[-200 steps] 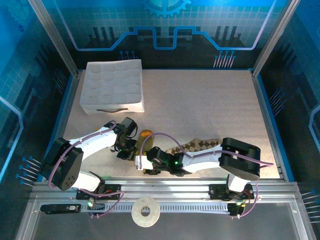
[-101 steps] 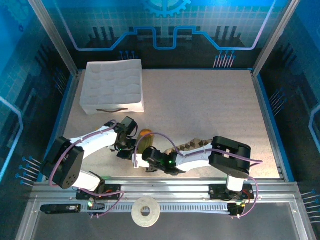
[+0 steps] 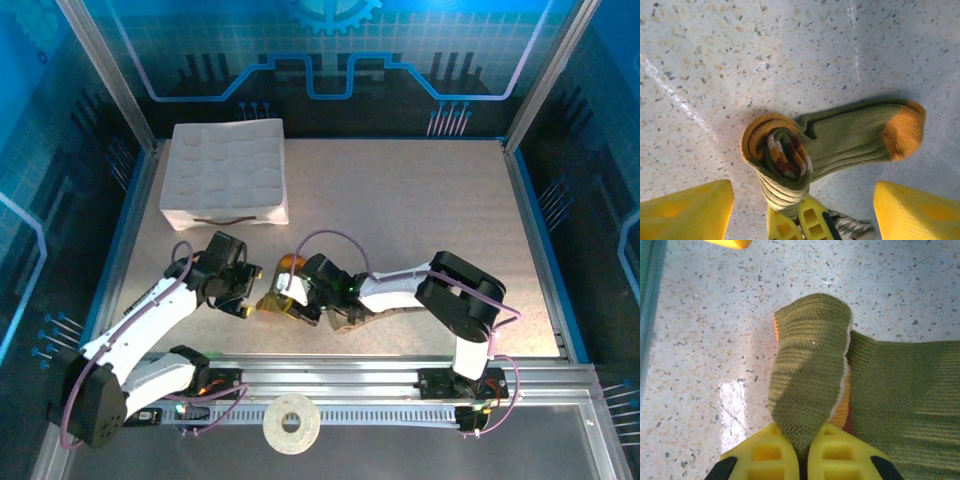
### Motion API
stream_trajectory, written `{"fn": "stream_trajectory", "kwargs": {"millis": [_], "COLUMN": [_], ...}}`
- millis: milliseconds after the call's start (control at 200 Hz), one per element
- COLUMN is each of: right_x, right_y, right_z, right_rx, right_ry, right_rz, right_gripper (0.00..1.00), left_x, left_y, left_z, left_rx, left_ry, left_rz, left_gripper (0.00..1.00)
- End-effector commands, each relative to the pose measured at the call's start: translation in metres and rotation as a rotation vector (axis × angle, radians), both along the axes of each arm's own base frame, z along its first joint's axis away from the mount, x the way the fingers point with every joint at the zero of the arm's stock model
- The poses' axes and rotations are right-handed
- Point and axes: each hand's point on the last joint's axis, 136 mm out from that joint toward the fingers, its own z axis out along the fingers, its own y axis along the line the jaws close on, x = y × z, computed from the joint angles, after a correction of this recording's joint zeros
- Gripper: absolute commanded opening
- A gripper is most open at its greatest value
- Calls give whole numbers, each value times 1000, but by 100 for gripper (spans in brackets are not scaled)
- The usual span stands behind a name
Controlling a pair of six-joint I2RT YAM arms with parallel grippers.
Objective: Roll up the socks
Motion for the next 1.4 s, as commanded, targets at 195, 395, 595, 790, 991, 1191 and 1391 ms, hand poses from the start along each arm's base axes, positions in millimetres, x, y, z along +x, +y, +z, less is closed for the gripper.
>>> {"fn": "stream_trajectory", "kwargs": {"millis": [195, 395, 595, 790, 991, 1191, 1391], "right_x": [-29, -27, -23, -3, 14, 2, -9], "right_y": [-52, -56, -59, -51, -46, -43, -21], "right_z": [-75, -80, -84, -54, 9, 32, 29], "right_rx": [-254, -270, -279, -172, -28, -96, -189], "right_ry": [502, 557, 545, 357, -66, -361, -540], "right_rz": [-50, -75, -89, -92, -79, -40, 28], "right_gripper": [0, 0, 0, 18, 50, 57, 58], "left_x": [-4, -14, -30, -58, -66, -59, -54], "left_y": [-40, -45, -36, -20, -17, -23, -31], "left_z": [-15, -41, -74, -102, -103, -97, -95], "left_rx": [-69, -50, 17, 85, 105, 108, 83], "left_ry": [-77, -2, 112, 289, 356, 380, 403], "left_rz": [-224, -247, -262, -263, -260, -285, -297], "left_gripper": [60, 55, 46, 35, 34, 34, 35]}}
